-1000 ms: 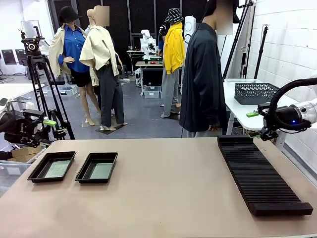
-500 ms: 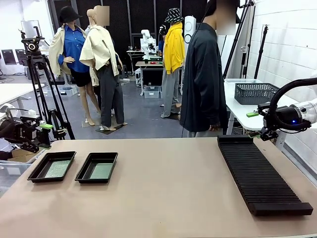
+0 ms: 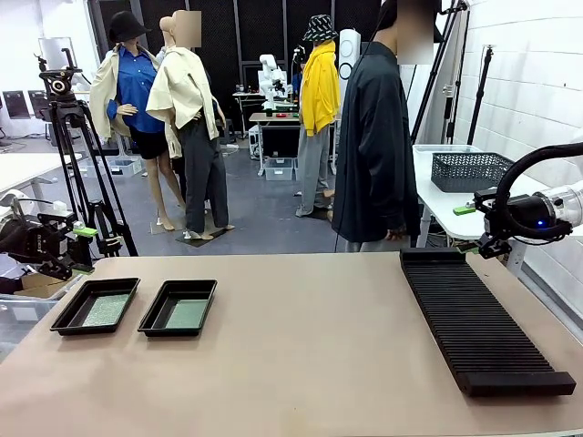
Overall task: Inspect and transfer BCBs to ESD trays.
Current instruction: Pick up the ESD tray and place it on the left side of the table.
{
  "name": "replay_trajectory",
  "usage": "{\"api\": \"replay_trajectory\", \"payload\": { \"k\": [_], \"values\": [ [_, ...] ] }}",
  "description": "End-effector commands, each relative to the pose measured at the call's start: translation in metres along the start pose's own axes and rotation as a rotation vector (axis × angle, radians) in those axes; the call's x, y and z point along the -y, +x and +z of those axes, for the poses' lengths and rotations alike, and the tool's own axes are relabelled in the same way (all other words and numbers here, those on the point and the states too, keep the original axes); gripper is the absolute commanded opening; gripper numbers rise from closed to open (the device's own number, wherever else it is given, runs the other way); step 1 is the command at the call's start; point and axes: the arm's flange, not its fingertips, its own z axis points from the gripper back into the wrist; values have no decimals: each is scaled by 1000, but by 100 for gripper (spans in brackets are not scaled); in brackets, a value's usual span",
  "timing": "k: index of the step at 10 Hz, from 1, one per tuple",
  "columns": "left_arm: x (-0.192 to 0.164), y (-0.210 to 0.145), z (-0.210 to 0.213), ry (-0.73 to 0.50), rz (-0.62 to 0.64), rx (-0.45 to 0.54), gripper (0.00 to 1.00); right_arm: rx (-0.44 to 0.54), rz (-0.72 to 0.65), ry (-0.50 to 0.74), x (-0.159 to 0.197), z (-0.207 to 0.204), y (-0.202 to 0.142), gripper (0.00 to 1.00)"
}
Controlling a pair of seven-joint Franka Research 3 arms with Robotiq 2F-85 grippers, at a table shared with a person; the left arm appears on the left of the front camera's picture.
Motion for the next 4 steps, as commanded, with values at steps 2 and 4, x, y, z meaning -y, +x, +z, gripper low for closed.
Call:
{"api": "replay_trajectory", "payload": {
  "k": [2,4],
  "values": [
    [0,-1,1,1,-2,5,100,-2,-11,-1,-3,-2,0,100],
    [0,-1,1,1,-2,5,100,-2,-11,-1,-3,-2,0,100]
  ]
}}
